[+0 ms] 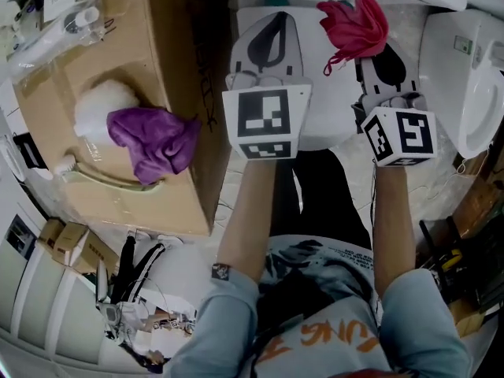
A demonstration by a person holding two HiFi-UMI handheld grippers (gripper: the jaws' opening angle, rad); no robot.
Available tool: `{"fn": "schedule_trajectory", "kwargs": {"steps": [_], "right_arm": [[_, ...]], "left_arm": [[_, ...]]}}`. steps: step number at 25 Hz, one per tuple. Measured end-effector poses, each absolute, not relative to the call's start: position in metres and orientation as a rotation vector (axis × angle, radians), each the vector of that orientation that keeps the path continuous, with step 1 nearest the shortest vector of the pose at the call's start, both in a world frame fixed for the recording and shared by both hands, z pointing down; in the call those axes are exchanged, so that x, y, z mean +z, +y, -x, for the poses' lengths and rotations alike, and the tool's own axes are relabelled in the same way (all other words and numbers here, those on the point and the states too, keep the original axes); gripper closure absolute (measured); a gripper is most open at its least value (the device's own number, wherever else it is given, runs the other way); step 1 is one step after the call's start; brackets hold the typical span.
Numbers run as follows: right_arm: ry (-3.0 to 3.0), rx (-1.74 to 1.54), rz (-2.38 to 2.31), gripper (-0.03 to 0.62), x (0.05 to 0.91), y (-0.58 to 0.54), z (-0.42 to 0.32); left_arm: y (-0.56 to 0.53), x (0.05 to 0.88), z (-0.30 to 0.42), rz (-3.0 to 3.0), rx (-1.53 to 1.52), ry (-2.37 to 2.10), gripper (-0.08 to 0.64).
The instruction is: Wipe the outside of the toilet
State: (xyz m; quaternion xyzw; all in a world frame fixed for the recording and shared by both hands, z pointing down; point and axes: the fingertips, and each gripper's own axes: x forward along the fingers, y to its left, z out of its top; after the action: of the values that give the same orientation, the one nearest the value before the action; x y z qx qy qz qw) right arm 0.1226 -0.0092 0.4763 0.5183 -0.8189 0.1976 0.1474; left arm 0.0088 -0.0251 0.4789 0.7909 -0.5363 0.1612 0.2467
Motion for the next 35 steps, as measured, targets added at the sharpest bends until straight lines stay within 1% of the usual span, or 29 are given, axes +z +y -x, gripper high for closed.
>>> {"fn": "schedule_trajectory", "kwargs": {"steps": [7,14,24,35], "right_arm": [[-2.490,0.502,-1.232,0.515,0.482,-0.014,-0.011],[-2.485,0.451,-1.118,0.515,0.504,-0.036,0.047],[-2.418,0.447,-1.132,0.516,0.540,-0.072,0.078],[-2.409,0.498,-1.200,0.517,0.551,-0.085,0.071]], "left_arm": [[-0.024,0.484,0.059,-2.086,0.469,-1.546,0.535],[-0.034,0.502,0.098,-2.042,0.471,-1.592,0.535],[-0.054,0.542,0.121,-1.974,0.471,-1.568,0.535],[-0.072,0.561,0.113,-2.008,0.504,-1.504,0.535]]}}
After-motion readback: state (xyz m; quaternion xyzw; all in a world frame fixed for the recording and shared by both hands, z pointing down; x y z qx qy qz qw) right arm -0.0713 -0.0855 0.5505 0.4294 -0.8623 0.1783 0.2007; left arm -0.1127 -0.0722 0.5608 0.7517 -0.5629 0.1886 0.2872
